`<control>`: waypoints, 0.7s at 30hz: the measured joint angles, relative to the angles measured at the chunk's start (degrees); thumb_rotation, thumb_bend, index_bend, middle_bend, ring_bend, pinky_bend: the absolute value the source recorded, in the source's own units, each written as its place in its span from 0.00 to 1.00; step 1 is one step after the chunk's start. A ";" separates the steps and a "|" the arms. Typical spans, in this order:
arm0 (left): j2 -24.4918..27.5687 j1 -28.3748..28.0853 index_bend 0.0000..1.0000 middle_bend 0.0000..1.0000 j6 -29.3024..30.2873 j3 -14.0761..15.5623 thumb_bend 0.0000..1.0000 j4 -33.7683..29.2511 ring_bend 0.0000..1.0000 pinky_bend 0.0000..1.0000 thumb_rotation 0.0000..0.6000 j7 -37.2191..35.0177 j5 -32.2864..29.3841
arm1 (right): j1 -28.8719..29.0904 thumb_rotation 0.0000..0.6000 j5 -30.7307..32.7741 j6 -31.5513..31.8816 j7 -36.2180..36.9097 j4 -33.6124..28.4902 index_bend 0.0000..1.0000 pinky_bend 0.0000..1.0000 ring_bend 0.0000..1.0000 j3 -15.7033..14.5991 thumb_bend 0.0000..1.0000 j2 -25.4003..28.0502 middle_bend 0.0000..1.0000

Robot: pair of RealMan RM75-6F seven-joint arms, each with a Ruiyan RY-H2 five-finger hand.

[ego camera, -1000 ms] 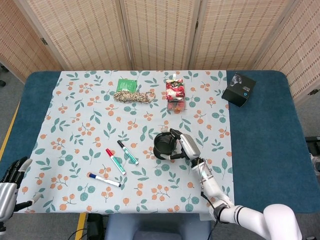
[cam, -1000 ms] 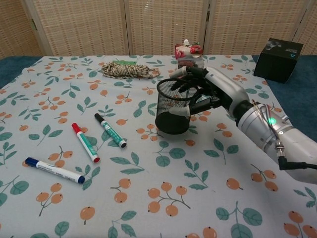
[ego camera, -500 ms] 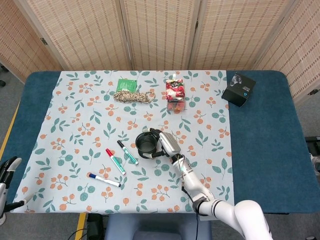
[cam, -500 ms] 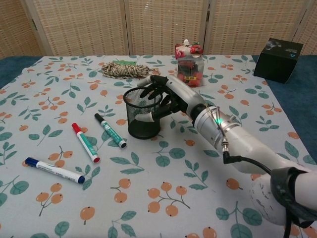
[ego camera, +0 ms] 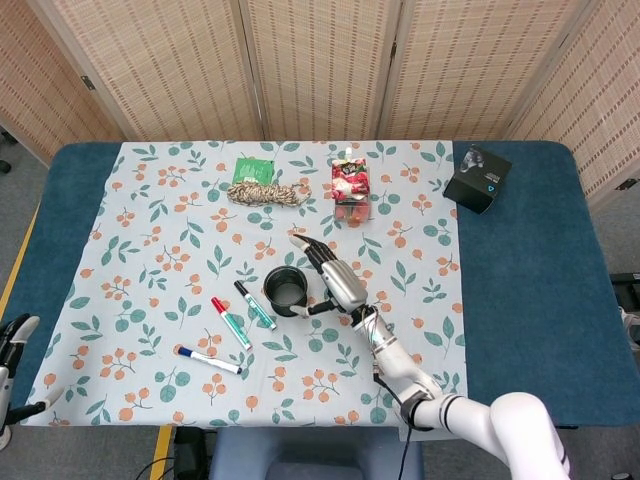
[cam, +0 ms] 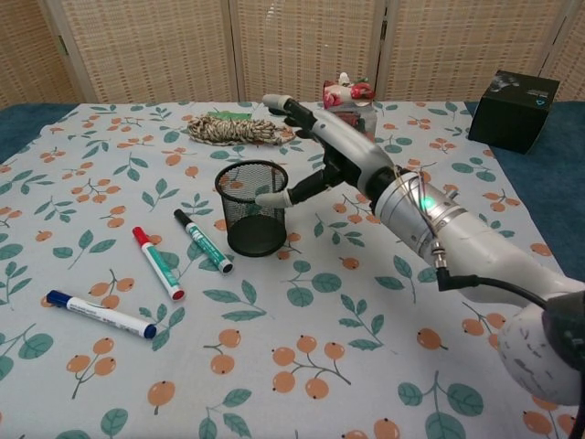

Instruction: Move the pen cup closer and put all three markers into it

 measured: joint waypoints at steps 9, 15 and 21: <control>-1.02 -0.90 0.00 0.11 -1.64 -0.53 0.12 -0.45 0.11 0.45 1.00 3.93 -0.89 | -10.41 1.00 -2.79 6.59 -14.50 -28.11 0.00 0.00 0.00 -6.88 0.00 25.74 0.00; -2.18 -1.64 0.00 0.13 -3.06 -0.66 0.12 -1.14 0.11 0.45 1.00 7.70 -1.36 | -22.14 1.00 -5.36 14.96 -20.38 -34.78 0.00 0.00 0.00 -15.06 0.02 42.80 0.00; -3.65 -2.83 0.00 0.13 -4.94 -0.21 0.12 -1.51 0.11 0.45 1.00 10.92 -0.53 | -33.06 1.00 -6.82 26.39 -24.27 -31.70 0.00 0.00 0.00 -19.37 0.04 46.43 0.00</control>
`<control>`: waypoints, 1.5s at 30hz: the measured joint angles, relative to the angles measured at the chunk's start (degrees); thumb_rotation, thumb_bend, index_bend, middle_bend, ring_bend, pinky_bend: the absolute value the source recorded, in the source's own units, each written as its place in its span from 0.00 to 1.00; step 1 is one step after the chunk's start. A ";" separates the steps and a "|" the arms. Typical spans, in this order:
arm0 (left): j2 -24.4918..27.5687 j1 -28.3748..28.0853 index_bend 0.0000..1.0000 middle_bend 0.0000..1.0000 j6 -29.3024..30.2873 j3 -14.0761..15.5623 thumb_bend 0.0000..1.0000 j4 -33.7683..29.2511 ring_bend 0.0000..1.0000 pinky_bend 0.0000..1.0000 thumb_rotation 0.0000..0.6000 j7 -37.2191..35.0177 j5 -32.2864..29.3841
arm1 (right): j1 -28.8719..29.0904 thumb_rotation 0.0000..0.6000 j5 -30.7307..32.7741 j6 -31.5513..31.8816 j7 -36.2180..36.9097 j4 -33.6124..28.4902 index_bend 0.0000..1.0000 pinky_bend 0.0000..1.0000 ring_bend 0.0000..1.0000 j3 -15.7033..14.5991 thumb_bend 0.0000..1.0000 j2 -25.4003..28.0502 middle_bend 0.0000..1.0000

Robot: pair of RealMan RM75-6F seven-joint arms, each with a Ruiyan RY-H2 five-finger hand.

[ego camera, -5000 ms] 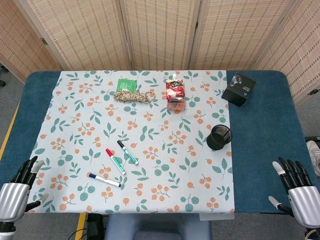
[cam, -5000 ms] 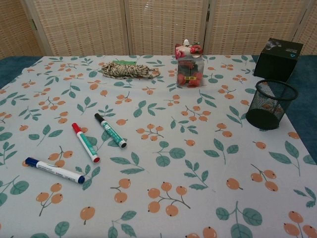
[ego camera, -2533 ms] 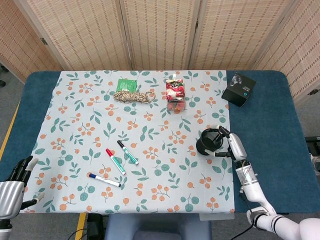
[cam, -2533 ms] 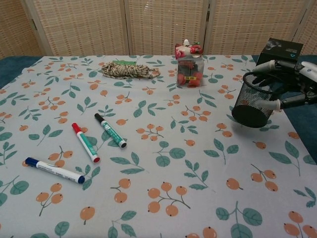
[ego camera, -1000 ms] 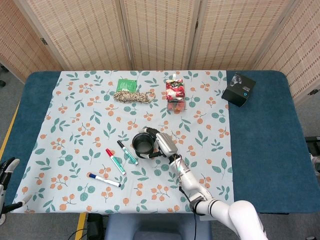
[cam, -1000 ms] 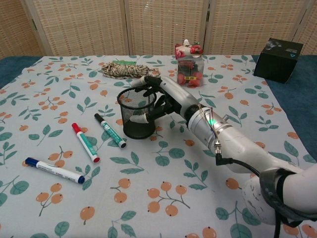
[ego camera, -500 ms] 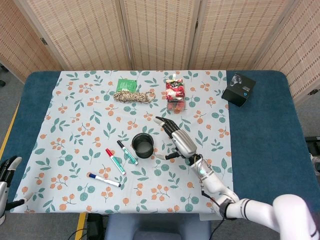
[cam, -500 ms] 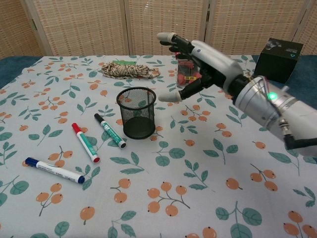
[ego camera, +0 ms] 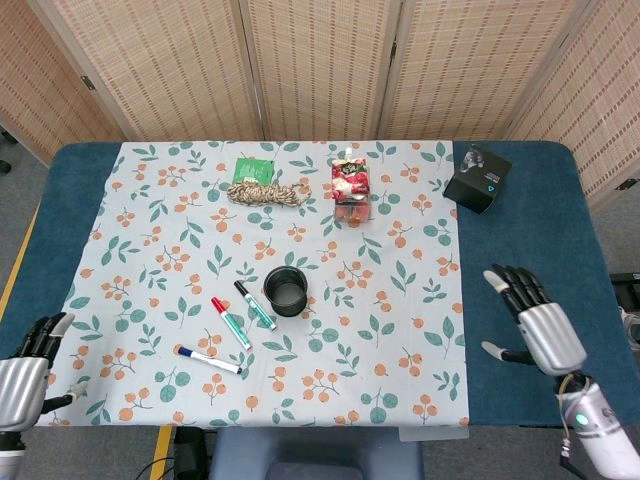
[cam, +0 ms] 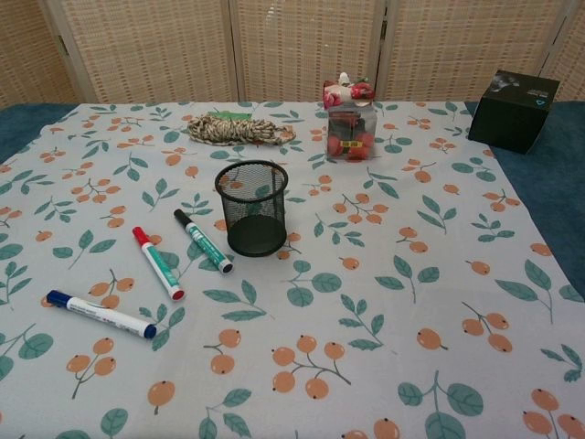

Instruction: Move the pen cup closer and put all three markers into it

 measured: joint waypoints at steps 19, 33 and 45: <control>5.26 -7.62 0.31 0.94 -5.97 -0.33 0.12 -5.05 0.91 0.84 1.00 -1.19 7.08 | -9.54 1.00 -8.15 12.76 -3.54 3.13 0.00 0.00 0.00 -0.50 0.05 0.96 0.00; 7.75 -14.93 0.53 1.00 -17.55 -0.65 0.22 -15.37 0.96 0.90 1.00 0.77 6.60 | -9.56 1.00 -10.11 10.42 -2.72 3.41 0.00 0.00 0.00 0.34 0.05 1.36 0.00; 0.65 -22.73 0.53 1.00 -27.80 -3.33 0.23 -15.56 0.97 0.91 1.00 8.21 -2.16 | -9.68 1.00 -11.83 9.37 -1.45 3.72 0.00 0.00 0.00 0.13 0.05 2.07 0.00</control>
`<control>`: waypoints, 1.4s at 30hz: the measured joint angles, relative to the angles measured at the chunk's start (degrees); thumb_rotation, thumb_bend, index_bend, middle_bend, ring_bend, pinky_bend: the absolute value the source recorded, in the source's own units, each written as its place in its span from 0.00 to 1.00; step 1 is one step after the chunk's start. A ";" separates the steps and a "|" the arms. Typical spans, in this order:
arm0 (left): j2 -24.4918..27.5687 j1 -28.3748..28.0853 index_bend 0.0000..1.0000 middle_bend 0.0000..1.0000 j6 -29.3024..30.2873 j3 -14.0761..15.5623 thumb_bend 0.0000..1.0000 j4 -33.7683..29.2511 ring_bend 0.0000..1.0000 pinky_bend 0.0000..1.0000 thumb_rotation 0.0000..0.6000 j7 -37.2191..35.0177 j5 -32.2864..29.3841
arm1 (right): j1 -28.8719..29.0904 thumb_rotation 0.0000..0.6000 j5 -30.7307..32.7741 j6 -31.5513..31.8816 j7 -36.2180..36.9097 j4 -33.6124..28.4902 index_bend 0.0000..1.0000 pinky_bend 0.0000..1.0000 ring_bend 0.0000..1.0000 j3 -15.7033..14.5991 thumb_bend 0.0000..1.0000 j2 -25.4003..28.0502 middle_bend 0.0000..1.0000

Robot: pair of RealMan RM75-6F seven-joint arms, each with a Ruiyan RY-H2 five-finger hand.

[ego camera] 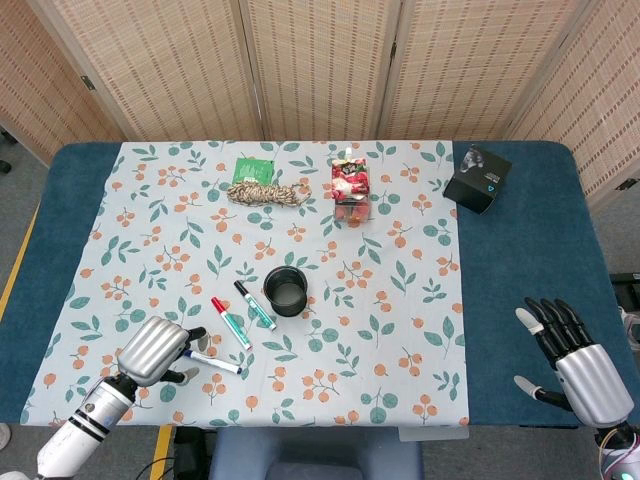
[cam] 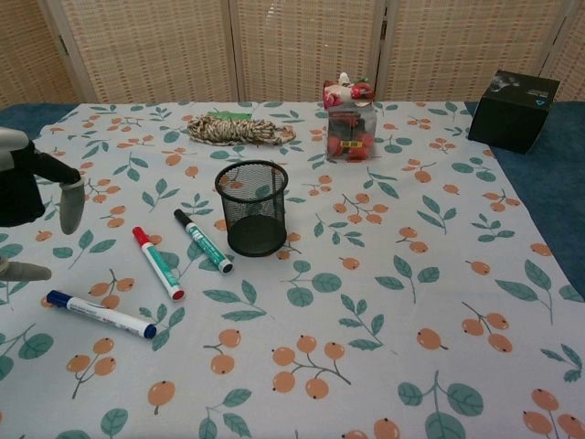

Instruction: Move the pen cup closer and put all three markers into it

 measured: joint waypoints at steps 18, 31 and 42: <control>-4.96 -5.30 0.52 1.00 -6.25 0.59 0.38 5.41 0.97 0.91 1.00 3.64 -8.35 | -1.57 1.00 -1.04 2.53 1.22 -0.30 0.00 0.00 0.00 0.77 0.05 1.20 0.00; -8.68 -7.79 0.47 1.00 -9.18 2.98 0.38 8.46 0.97 0.91 1.00 10.22 -11.29 | -1.79 1.00 -2.35 2.38 2.16 -0.35 0.00 0.00 0.00 0.40 0.05 1.86 0.00; -9.56 -10.03 0.44 1.00 -10.40 4.55 0.38 8.01 0.97 0.91 1.00 17.36 -16.95 | -2.19 1.00 -3.17 3.04 2.82 -0.08 0.00 0.00 0.00 0.33 0.05 2.13 0.00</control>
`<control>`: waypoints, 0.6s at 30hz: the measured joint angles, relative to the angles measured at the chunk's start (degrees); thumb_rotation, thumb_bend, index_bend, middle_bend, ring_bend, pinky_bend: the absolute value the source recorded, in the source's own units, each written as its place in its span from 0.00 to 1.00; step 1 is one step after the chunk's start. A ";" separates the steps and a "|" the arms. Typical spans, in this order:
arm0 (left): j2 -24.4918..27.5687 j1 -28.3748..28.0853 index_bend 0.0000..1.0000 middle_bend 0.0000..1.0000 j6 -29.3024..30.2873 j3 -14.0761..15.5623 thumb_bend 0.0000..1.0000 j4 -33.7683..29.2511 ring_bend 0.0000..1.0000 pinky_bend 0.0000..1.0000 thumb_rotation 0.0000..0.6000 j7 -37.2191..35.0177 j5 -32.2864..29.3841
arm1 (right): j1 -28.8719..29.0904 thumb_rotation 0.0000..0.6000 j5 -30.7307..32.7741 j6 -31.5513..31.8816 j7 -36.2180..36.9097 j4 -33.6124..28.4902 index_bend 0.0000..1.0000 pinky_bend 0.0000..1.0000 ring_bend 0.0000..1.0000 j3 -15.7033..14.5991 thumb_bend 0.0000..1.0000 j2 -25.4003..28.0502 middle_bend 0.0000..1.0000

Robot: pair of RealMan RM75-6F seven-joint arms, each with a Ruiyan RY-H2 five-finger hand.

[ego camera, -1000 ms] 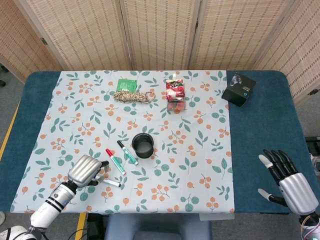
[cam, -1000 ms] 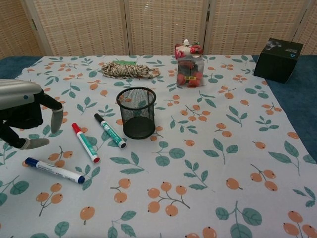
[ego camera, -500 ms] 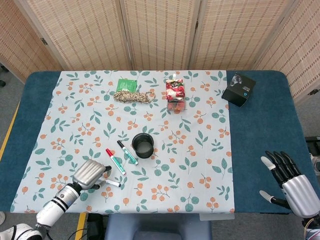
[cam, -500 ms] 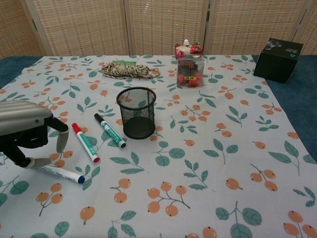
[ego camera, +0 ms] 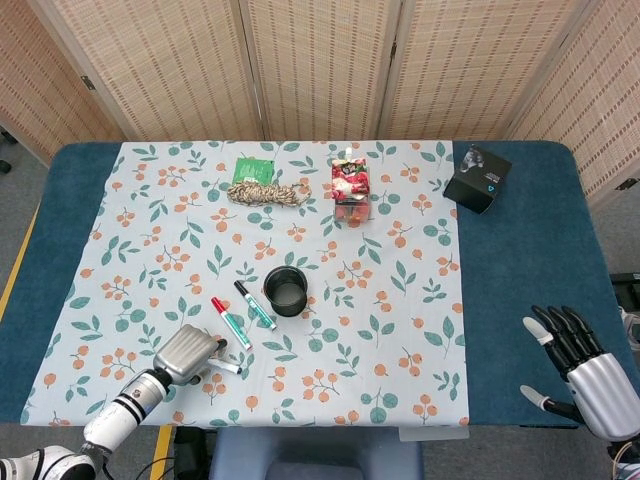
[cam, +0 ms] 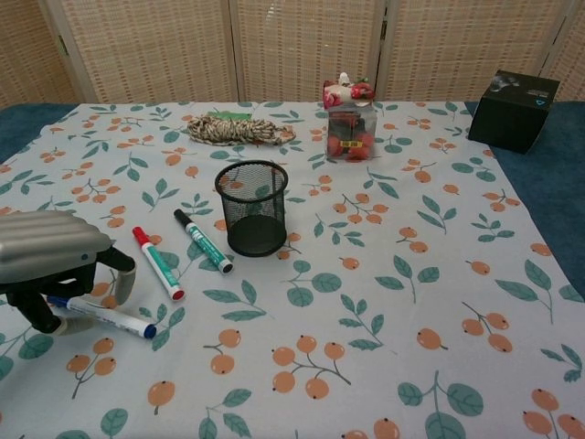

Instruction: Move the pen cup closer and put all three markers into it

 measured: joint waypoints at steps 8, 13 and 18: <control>-0.88 -1.06 0.44 1.00 0.41 0.78 0.38 -0.08 0.97 0.91 1.00 0.91 -1.14 | -0.04 1.00 -0.28 -0.30 -0.21 -0.15 0.00 0.00 0.00 -0.03 0.05 0.06 0.00; -1.62 -1.63 0.46 1.00 0.34 0.96 0.38 0.63 0.97 0.91 1.00 0.67 -1.51 | -0.12 1.00 -0.47 -0.11 0.04 -0.11 0.00 0.00 0.00 -0.02 0.05 0.21 0.00; -2.40 -2.11 0.47 1.00 0.11 1.14 0.38 1.69 0.97 0.91 1.00 -0.08 -1.71 | -0.19 1.00 -0.55 0.10 0.56 0.09 0.00 0.00 0.00 0.02 0.05 0.32 0.00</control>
